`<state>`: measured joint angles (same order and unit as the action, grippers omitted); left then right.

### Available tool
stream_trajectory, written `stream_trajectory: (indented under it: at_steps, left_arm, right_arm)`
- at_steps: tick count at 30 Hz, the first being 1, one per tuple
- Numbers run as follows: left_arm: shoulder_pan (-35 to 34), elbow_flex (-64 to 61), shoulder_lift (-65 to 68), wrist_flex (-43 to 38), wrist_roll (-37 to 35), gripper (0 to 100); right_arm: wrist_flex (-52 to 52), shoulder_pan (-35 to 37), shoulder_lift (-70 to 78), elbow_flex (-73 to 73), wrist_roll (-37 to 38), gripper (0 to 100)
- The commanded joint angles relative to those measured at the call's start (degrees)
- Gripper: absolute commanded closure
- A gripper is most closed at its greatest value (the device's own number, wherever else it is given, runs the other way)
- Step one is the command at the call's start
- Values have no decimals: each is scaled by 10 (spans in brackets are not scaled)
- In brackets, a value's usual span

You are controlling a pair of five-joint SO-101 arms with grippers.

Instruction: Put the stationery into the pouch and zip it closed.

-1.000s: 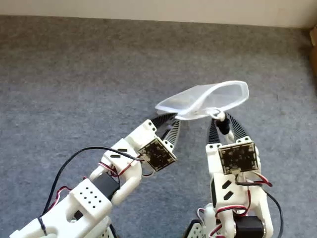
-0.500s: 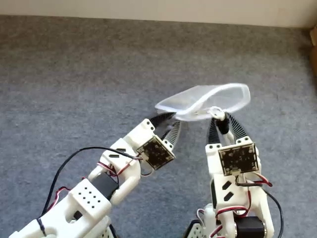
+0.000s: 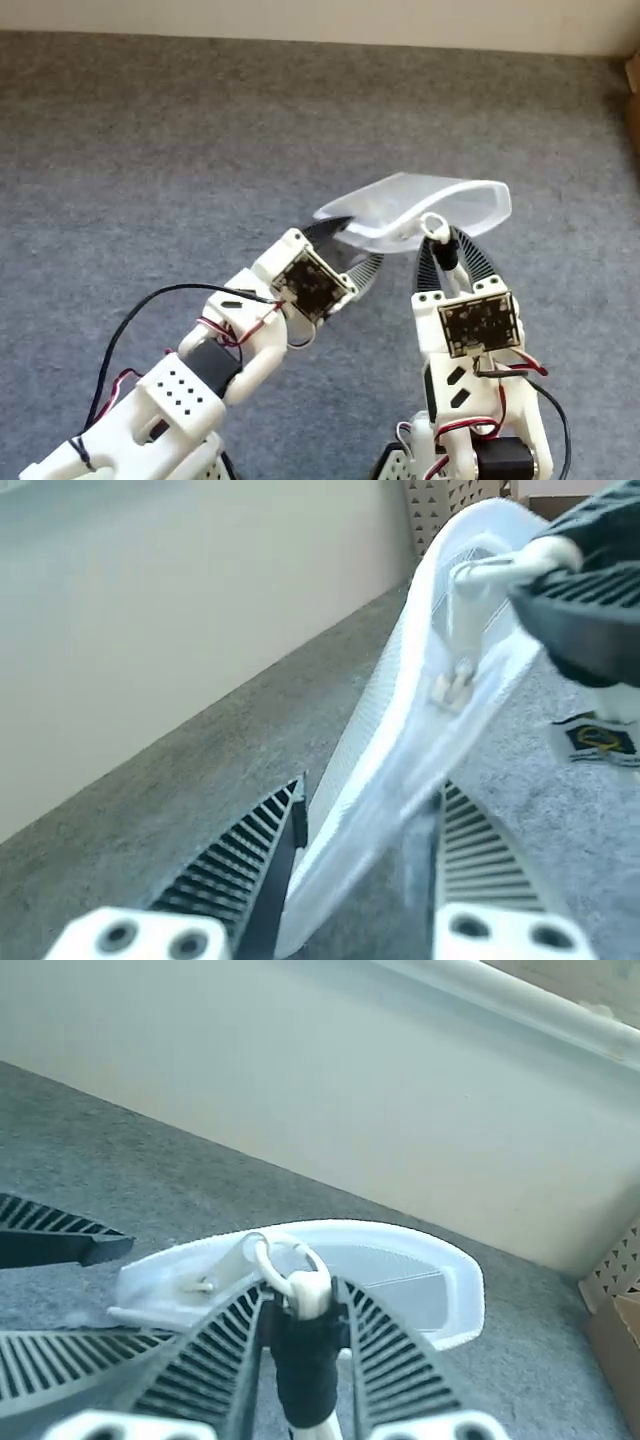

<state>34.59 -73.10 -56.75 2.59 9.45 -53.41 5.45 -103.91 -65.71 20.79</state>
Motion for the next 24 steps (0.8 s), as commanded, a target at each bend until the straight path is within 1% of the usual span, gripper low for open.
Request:
stream_trajectory:
  at_steps: [1,4,5,8,11,17,22,24]
  left_arm:
    - [25,49,-10,0,47,804]
    - [48,49,-10,0,69,810]
    - [58,49,-8,0,76,826]
    - [79,44,-6,0,105,903]
    - [83,36,-9,0,124,995]
    - [66,14,-11,0,121,995]
    - [26,-3,-22,5,121,995]
    - [20,-11,-51,33,121,995]
  right_arm:
    - [-1,7,-3,31,-1,994]
    - [-10,7,-3,31,-1,994]
    - [-10,7,-3,31,-1,994]
    - [-10,7,-3,31,-1,994]
    - [-9,6,-3,31,-1,994]
    - [1,0,-3,31,-1,994]
    - [29,-56,1,30,-2,994]
    - [48,-72,1,16,-3,994]
